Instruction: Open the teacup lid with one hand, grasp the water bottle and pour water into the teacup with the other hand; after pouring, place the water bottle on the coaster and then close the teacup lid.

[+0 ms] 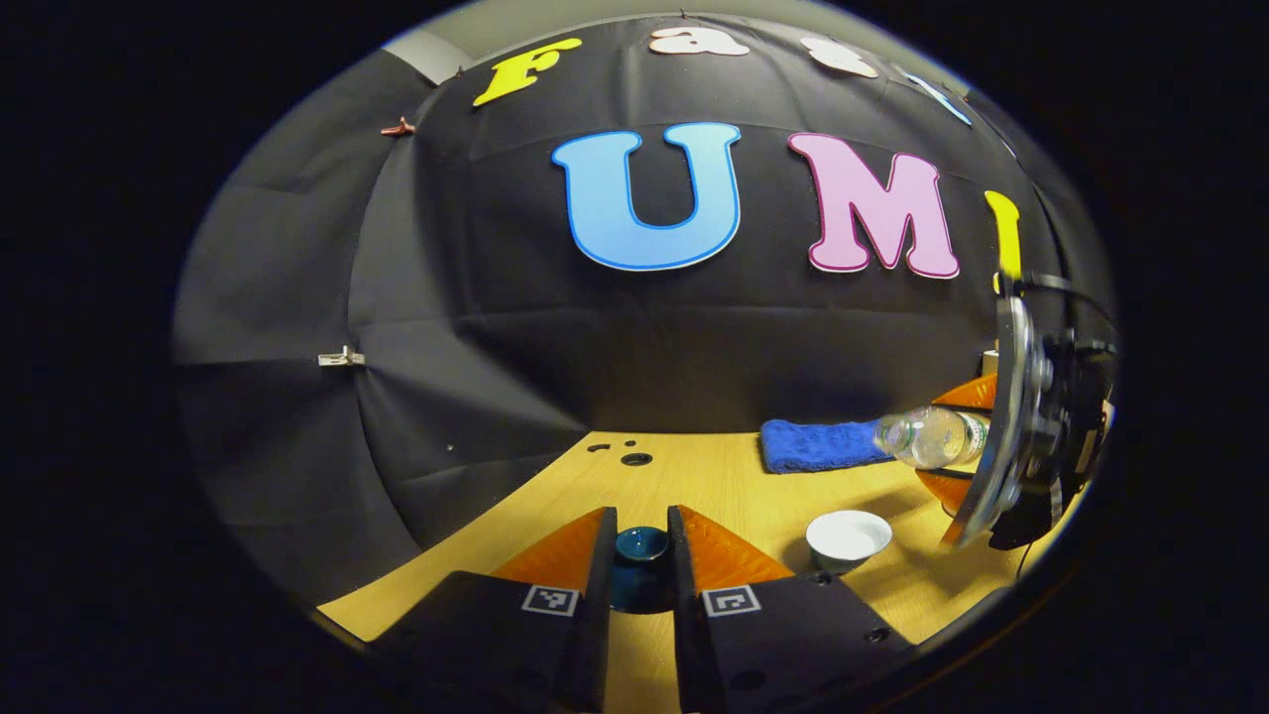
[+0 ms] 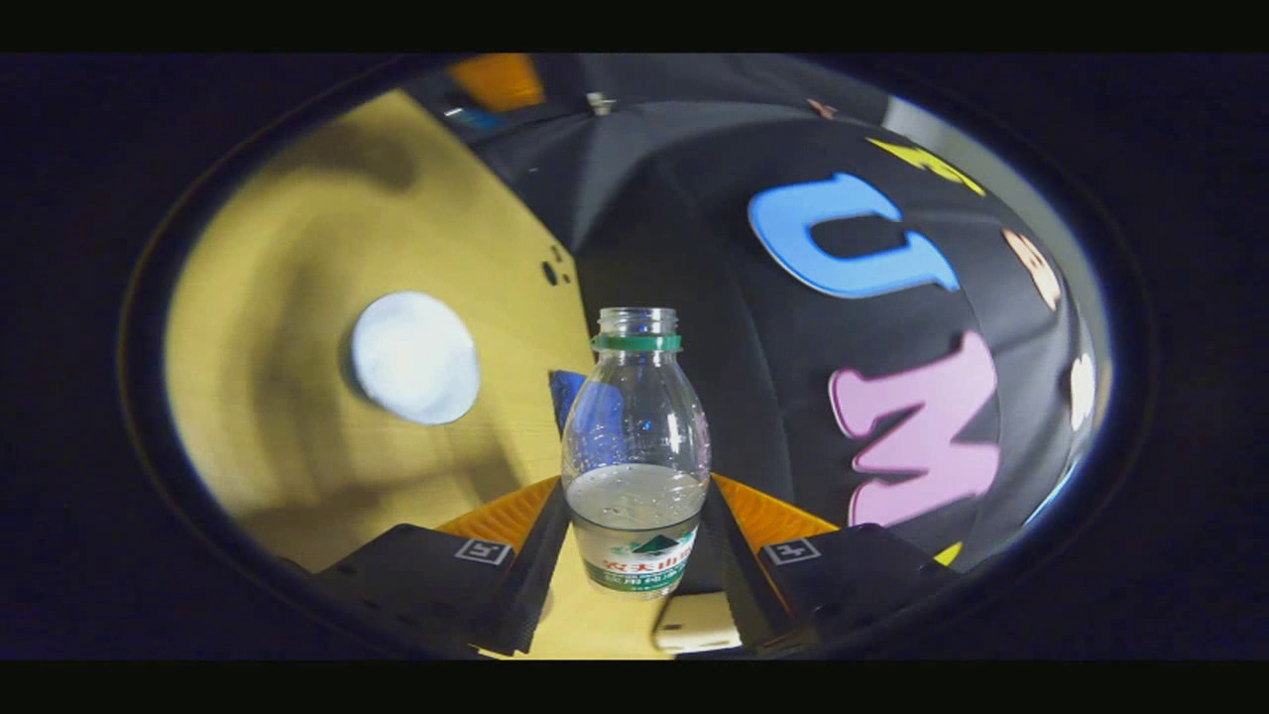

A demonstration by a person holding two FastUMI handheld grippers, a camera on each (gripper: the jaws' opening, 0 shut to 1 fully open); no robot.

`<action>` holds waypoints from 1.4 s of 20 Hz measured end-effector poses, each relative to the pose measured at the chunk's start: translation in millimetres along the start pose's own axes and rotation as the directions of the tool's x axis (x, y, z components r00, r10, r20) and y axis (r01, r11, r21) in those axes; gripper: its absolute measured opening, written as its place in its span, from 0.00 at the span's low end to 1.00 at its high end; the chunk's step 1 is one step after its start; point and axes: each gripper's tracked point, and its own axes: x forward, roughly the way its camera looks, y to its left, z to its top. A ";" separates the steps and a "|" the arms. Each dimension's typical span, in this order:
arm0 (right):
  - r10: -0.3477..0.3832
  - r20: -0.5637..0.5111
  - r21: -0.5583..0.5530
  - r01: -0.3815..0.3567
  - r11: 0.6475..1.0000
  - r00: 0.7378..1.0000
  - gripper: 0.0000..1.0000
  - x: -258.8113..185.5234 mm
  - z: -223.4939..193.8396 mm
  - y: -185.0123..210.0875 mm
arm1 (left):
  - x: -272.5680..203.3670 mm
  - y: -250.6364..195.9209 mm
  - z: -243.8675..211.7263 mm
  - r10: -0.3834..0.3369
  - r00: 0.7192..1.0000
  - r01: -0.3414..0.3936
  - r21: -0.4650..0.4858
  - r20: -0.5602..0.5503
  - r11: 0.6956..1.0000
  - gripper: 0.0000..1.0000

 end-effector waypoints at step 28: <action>-0.033 0.010 0.911 0.004 0.413 0.999 0.77 6.3 -64.8 -47.6 | 31.5 -130.5 17.5 -0.185 0.983 0.185 0.026 0.009 0.982 0.32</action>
